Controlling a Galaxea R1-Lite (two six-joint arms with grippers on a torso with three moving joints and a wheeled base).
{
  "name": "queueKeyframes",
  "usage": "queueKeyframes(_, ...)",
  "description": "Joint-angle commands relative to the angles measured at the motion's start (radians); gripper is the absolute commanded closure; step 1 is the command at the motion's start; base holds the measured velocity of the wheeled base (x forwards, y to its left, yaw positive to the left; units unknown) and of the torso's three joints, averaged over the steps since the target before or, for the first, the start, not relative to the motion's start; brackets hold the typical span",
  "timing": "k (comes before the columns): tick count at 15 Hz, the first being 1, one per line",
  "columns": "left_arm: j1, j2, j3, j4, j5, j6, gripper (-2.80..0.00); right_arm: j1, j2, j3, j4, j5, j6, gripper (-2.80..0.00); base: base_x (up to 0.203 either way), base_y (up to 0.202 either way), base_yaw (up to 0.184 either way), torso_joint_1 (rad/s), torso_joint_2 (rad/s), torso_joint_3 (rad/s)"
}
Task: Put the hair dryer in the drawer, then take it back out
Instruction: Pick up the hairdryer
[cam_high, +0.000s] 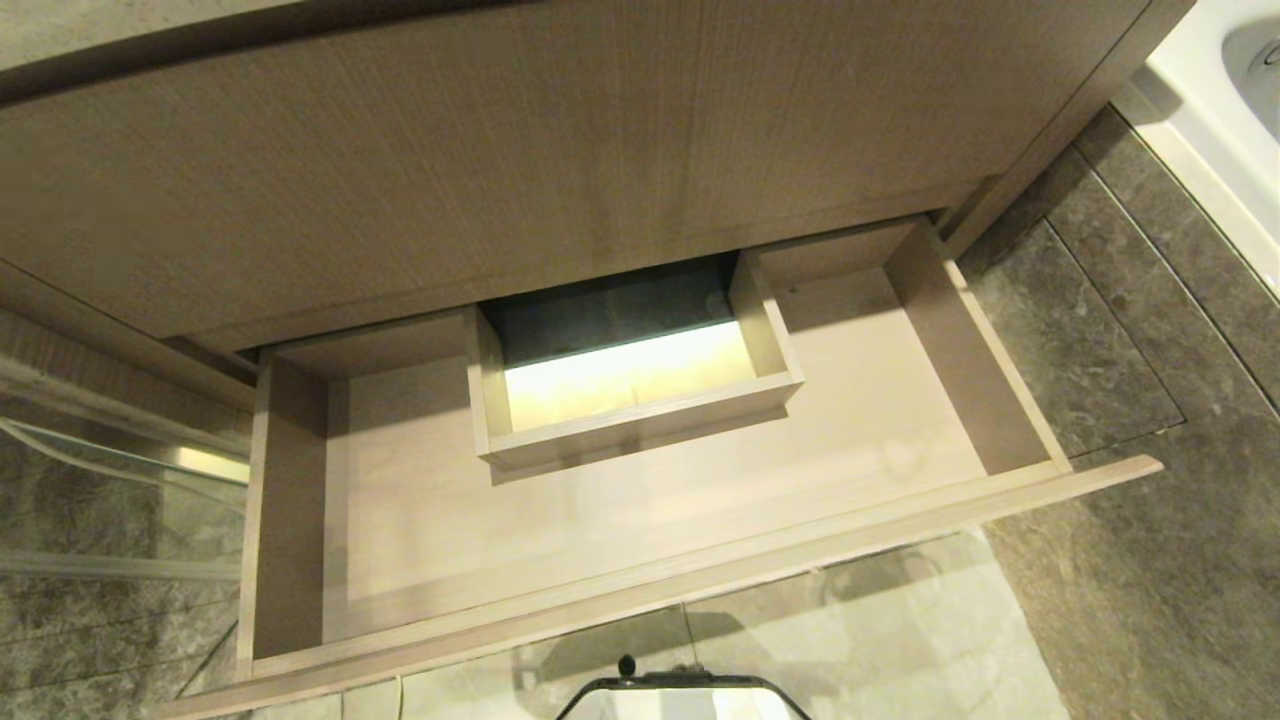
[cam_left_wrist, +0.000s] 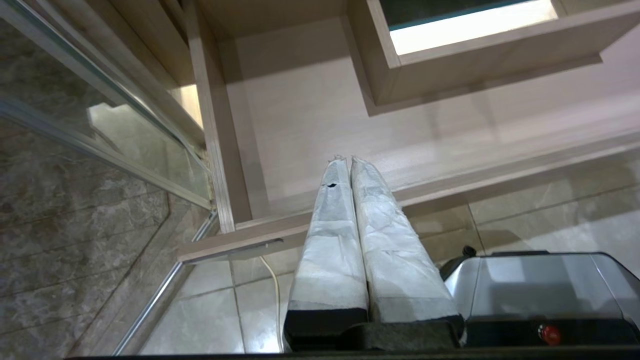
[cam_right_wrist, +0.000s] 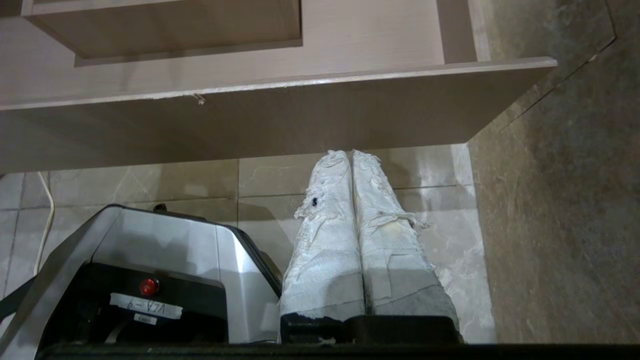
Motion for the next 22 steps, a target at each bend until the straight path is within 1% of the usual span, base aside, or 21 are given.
queueKeyframes(1,0.0,0.0,0.001,0.0,0.0,0.0,0.0,0.0,-0.039,0.0,0.0,0.001,-0.002,0.0,0.0,0.0,0.0,0.0,0.0,0.0)
queueKeyframes(3,0.0,0.0,0.0,0.0,0.001,0.0,0.0,0.0,-0.039,0.0,0.0,0.001,0.003,0.0,0.0,0.0,0.0,0.038,-0.06,-0.031)
queueKeyframes(7,0.0,0.0,0.0,0.0,0.0,0.0,0.0,0.0,-0.039,0.0,0.002,0.001,0.001,0.0,0.0,0.0,0.0,0.213,-0.39,-0.182)
queueKeyframes(22,0.0,0.0,0.002,0.0,0.001,0.0,0.0,0.0,-0.039,0.001,0.002,-0.001,0.0,0.0,0.0,0.0,0.0,0.287,-0.55,-0.266)
